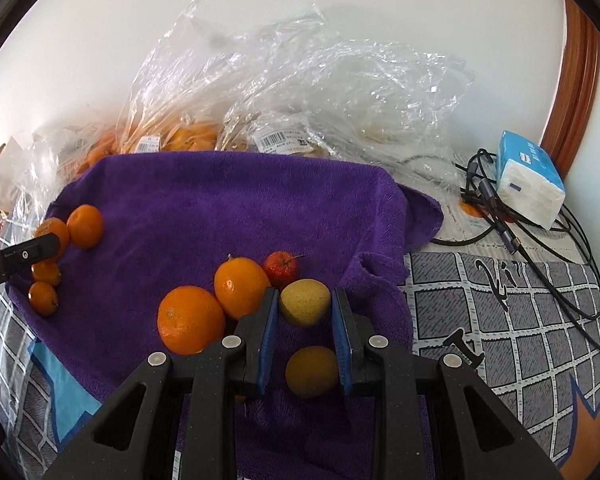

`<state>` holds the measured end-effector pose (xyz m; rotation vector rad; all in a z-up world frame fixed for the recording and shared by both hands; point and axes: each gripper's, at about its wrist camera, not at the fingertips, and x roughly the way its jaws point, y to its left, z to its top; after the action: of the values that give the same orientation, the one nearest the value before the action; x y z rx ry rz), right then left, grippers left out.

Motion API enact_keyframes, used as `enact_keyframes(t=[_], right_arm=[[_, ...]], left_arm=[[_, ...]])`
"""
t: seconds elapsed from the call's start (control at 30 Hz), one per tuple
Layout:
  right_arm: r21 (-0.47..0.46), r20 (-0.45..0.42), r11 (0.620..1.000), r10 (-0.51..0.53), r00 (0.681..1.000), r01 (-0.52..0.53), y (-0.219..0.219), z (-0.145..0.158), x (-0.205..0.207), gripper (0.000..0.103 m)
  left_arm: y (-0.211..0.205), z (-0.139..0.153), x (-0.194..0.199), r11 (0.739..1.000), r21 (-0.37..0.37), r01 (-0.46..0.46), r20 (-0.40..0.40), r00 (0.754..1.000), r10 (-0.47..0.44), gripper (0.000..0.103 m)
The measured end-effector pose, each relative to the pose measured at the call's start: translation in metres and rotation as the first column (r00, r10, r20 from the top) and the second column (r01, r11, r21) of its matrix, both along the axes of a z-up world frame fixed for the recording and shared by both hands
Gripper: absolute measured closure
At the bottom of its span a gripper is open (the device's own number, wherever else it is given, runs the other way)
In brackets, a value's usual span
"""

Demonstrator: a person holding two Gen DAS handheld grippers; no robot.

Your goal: Organize fruits

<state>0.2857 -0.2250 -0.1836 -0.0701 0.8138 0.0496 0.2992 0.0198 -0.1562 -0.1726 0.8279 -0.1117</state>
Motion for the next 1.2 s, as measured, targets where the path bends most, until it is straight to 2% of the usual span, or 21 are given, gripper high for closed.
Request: enact_keyframes(t=[0.17,0.33,0.5,0.63,0.83,1.1,1.13,1.2], right_arm=[[0.003,-0.013,1.000,-0.001,1.000,0.001,-0.001,-0.002,0.001,0.076],[-0.005,-0.014,1.000,-0.015,1.000,0.015,-0.001,0.004,-0.005,0.063],[-0.017,0.010,1.000,-0.022,1.000,0.022,0.004,0.019,-0.025,0.058],[-0.036,0.037,0.999,-0.028,0.999,0.029,0.010,0.038,-0.046,0.055],[-0.038,0.084,0.998,-0.050,0.995,0.053,0.011,0.072,-0.091,0.055],[0.035,0.115,0.996,-0.088,0.989,0.085,-0.003,0.113,-0.154,0.055],[0.041,0.114,0.996,-0.090,0.989,0.085,-0.004,0.115,-0.160,0.052],[0.044,0.127,0.995,-0.099,0.987,0.094,-0.007,0.119,-0.175,0.029]], left_arm=[[-0.005,-0.001,-0.002,0.999,0.045,0.013,0.016,1.000,-0.013,0.064],[-0.002,0.001,-0.003,0.999,0.039,0.029,0.006,1.000,-0.029,0.045],[0.000,0.010,-0.016,0.999,0.041,0.016,0.002,1.000,-0.016,0.044],[0.000,0.028,-0.039,0.999,0.048,0.018,0.034,0.999,-0.019,0.037],[-0.002,0.063,-0.086,0.997,0.068,0.023,0.083,0.996,-0.029,0.037],[-0.006,0.091,-0.152,0.999,0.046,0.024,0.112,0.993,-0.029,0.035],[-0.007,0.093,-0.161,0.999,0.050,0.017,0.125,0.992,-0.023,0.029],[-0.009,0.096,-0.176,0.998,0.063,0.014,0.145,0.989,-0.023,0.020]])
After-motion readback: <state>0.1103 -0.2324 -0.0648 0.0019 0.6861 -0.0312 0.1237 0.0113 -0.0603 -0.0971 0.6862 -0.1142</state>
